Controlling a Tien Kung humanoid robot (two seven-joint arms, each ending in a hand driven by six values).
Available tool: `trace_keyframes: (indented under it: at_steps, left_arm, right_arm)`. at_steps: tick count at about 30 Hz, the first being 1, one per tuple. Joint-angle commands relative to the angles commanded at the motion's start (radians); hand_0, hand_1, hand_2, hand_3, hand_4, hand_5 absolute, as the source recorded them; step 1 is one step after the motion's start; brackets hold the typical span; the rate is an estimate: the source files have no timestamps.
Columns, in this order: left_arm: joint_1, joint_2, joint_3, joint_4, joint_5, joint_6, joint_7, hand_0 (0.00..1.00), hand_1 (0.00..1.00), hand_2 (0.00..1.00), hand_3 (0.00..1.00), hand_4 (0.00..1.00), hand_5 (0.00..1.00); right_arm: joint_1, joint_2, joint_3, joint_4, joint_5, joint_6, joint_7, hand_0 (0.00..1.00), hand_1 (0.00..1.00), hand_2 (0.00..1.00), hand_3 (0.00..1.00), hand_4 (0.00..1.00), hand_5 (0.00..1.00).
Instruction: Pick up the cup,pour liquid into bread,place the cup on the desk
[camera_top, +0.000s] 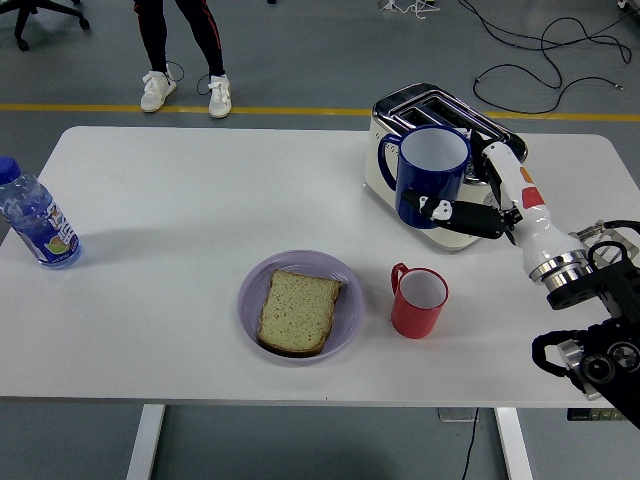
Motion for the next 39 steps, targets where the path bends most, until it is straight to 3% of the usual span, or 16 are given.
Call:
trace_keyframes:
  at_steps: [6,16,25,33,39]
  left_arm:
    - [-0.005,0.000,0.006,0.000,-0.007,-0.001,0.000,0.657,0.693,0.712,0.597,0.319,0.890]
    - [-0.008,0.000,0.013,0.000,-0.020,-0.002,0.001,0.657,0.692,0.711,0.597,0.320,0.891]
    - [-0.009,0.000,0.012,0.000,-0.025,-0.001,0.001,0.657,0.692,0.711,0.597,0.320,0.888]
    - [-0.009,0.000,0.012,0.000,-0.024,-0.004,0.002,0.657,0.692,0.711,0.596,0.319,0.887]
    - [-0.008,0.000,0.011,0.000,-0.025,-0.006,0.004,0.657,0.692,0.711,0.596,0.320,0.886]
  right_arm:
    - [0.144,0.012,-0.111,-0.041,-0.091,0.084,-0.085,0.168,0.174,0.478,0.543,0.673,0.002]
    - [0.353,0.063,-0.317,-0.188,-0.255,0.138,-0.141,0.167,0.165,0.468,0.543,0.665,0.002]
    - [0.488,0.103,-0.475,-0.329,-0.361,0.145,-0.146,0.170,0.169,0.466,0.544,0.654,0.002]
    - [0.591,0.114,-0.600,-0.352,-0.492,0.127,-0.140,0.178,0.174,0.466,0.545,0.644,0.002]
    - [0.649,0.127,-0.673,-0.367,-0.529,0.088,-0.074,0.181,0.177,0.467,0.546,0.637,0.002]
